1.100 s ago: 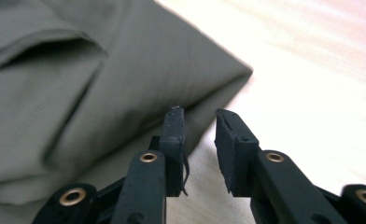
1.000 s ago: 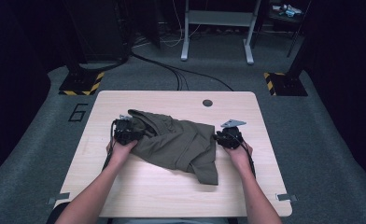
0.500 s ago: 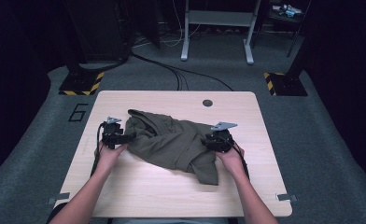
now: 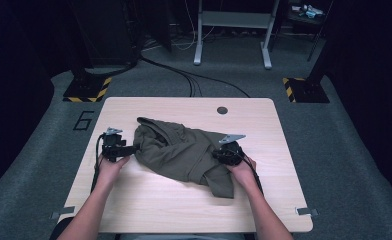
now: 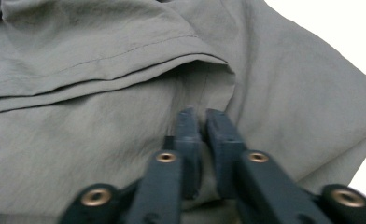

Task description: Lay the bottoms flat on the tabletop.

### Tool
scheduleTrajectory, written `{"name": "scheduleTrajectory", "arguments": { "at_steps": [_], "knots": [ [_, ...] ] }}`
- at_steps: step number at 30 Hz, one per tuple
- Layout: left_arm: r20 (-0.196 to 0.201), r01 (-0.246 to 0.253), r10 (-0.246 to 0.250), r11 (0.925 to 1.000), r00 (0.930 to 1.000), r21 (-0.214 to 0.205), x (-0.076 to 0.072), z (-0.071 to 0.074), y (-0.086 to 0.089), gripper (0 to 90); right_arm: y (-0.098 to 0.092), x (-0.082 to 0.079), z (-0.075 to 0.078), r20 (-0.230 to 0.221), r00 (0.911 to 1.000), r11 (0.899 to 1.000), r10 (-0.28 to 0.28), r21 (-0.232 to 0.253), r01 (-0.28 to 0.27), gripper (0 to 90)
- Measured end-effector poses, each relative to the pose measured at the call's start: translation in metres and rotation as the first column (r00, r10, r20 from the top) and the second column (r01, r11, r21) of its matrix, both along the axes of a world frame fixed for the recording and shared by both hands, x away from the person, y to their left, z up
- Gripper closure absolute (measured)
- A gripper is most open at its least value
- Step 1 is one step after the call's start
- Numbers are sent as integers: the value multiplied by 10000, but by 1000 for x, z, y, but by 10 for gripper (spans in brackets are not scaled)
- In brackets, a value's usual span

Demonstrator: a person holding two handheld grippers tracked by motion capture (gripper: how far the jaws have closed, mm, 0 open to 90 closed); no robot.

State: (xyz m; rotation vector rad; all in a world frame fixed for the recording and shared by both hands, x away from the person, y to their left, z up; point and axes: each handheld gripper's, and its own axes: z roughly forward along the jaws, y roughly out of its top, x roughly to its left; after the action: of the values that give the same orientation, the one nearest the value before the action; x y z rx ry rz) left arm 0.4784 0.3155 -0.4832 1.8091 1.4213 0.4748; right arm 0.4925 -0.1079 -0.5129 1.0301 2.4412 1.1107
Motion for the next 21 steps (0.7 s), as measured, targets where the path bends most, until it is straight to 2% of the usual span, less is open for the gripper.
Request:
{"name": "scheduleTrajectory", "arguments": {
  "at_steps": [4, 5, 6, 7, 8, 10, 17, 18, 20, 21],
  "knots": [
    [8, 0, 0, 10000, 10000, 19, 0, 0, 1, 321, 3, -4, 7, 111, 9999, 9998, 115, 140, -117, 882],
    [-4, -29, 29, 10000, 10000, 24, 0, 0, 2, 321, 4, -9, 14, 293, 9995, 9991, 80, 411, -92, 884],
    [-4, -29, 29, 10000, 10000, 24, 0, 0, 2, 321, 4, -9, 14, 293, 9995, 9991, 80, 411, -92, 884],
    [5, -45, 45, 10000, 10000, -8, 0, 1, 3, 321, 5, -13, 21, 437, 9990, 9963, 111, 849, -148, 885],
    [60, -138, 138, 9999, 9999, -9, -1, 1, 3, 321, 7, -17, 25, 394, 9991, 9932, 171, 1144, -215, 886],
    [101, -109, 109, 9999, 9999, -12, -1, 2, 5, 321, 13, -23, 30, 486, 9978, 9897, 460, 1335, -521, 886],
    [127, -141, 141, 9999, 9998, -26, -2, 4, 5, 321, 37, -42, 35, 527, 9925, 9824, 1107, 1455, -1173, 886],
    [175, -188, 189, 9998, 9997, -56, -2, 4, 5, 321, 49, -49, 34, 547, 9877, 9783, 1466, 1397, -1530, 886],
    [138, -162, 163, 9999, 9998, -49, -2, 4, 4, 321, 54, -52, 34, 486, 9873, 9776, 1513, 1406, -1567, 886],
    [131, -126, 126, 9999, 9998, -16, -2, 5, 4, 321, 60, -54, 33, 587, 9830, 9744, 1742, 1337, -1807, 886]
  ]
}}
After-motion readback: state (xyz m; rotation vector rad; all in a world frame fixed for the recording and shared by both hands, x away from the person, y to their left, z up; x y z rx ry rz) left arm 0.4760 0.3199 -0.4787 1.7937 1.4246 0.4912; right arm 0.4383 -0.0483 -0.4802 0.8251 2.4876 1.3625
